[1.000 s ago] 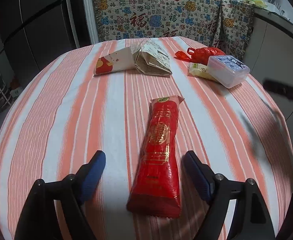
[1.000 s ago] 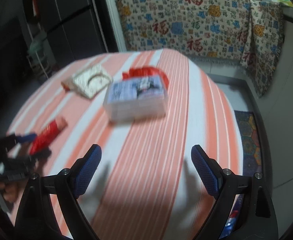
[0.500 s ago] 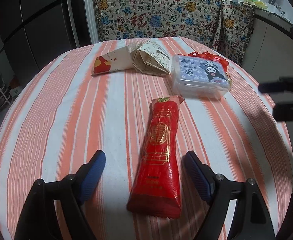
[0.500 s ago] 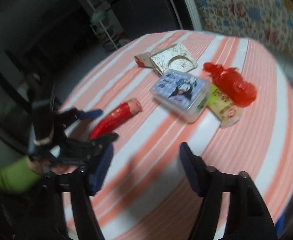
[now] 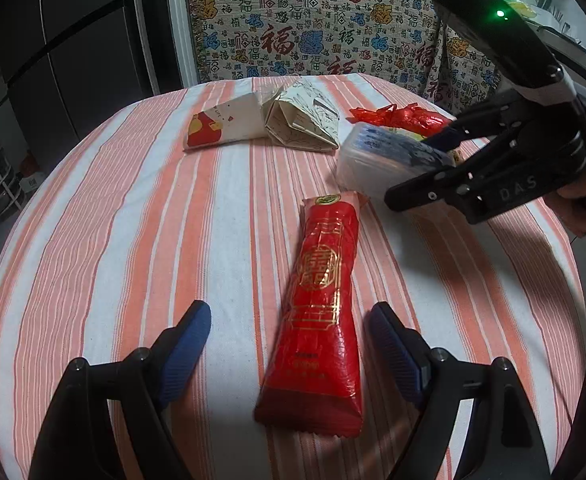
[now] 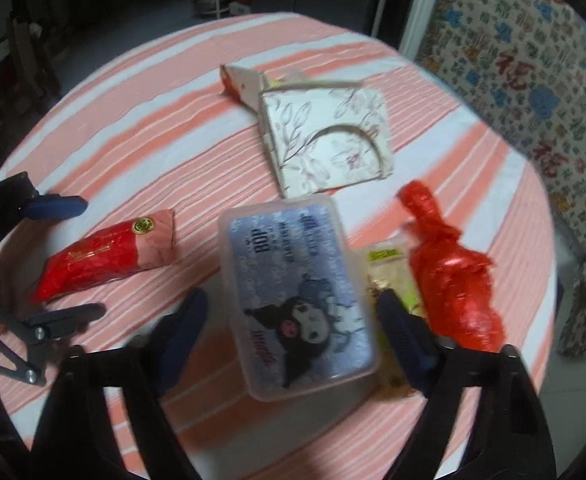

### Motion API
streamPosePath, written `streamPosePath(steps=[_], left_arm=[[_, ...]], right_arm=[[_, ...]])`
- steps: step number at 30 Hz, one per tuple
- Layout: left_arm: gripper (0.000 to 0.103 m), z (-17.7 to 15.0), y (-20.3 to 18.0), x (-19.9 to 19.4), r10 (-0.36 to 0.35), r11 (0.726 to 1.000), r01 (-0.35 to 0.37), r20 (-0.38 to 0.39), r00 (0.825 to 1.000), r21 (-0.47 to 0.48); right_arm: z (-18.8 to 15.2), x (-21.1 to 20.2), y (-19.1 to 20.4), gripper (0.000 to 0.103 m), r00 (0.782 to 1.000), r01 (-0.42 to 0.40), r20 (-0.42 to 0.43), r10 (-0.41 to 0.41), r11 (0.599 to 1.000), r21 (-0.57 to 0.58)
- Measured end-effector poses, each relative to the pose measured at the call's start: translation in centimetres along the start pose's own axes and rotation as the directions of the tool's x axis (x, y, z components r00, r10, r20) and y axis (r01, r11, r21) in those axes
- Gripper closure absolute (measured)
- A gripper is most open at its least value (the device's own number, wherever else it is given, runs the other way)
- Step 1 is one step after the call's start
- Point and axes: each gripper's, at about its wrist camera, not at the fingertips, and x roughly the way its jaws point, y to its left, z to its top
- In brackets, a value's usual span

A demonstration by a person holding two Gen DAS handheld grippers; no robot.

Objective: Collect trash
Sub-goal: 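Grasp the clear plastic box with the right tool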

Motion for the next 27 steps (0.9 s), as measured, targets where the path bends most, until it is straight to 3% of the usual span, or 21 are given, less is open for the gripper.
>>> streamPosePath(steps=[4, 7, 8, 10, 13, 15, 27], left_arm=[[0.018, 0.0, 0.0, 0.0, 0.002, 1.000, -0.002, 0.000, 1.000, 0.001], [0.018, 0.1, 0.1, 0.1, 0.008, 1.000, -0.008, 0.000, 1.000, 0.000], [0.017, 0.2, 0.2, 0.1, 0.009, 1.000, -0.009, -0.001, 1.000, 0.000], [0.017, 0.2, 0.3, 0.1, 0.009, 1.000, -0.009, -0.001, 1.000, -0.001], [0.017, 0.3, 0.4, 0.1, 0.009, 1.000, -0.009, -0.001, 1.000, -0.001], [0.017, 0.2, 0.3, 0.1, 0.009, 1.000, -0.009, -0.001, 1.000, -0.001], [0.017, 0.2, 0.3, 0.2, 0.007, 1.000, -0.007, 0.000, 1.000, -0.001]], right_arm=[[-3.6, -2.1, 0.4, 0.038, 0.998, 0.048, 0.031, -0.054, 0.984, 0.170], [-8.2, -3.8, 1.3, 0.038, 0.988, 0.122, 0.048, -0.150, 0.919, 0.376], [-9.4, -4.1, 2.2, 0.039, 0.981, 0.143, 0.064, -0.182, 0.907, 0.395], [-11.4, -4.5, 4.3, 0.038, 0.965, 0.164, 0.125, -0.233, 0.898, 0.407], [-12.0, -4.2, 5.8, 0.017, 0.948, 0.178, 0.172, -0.269, 0.893, 0.414], [-11.8, -3.9, 5.8, 0.013, 0.944, 0.179, 0.184, -0.273, 0.895, 0.408], [-10.9, -2.7, 5.1, 0.003, 0.950, 0.170, 0.174, -0.260, 0.896, 0.411]])
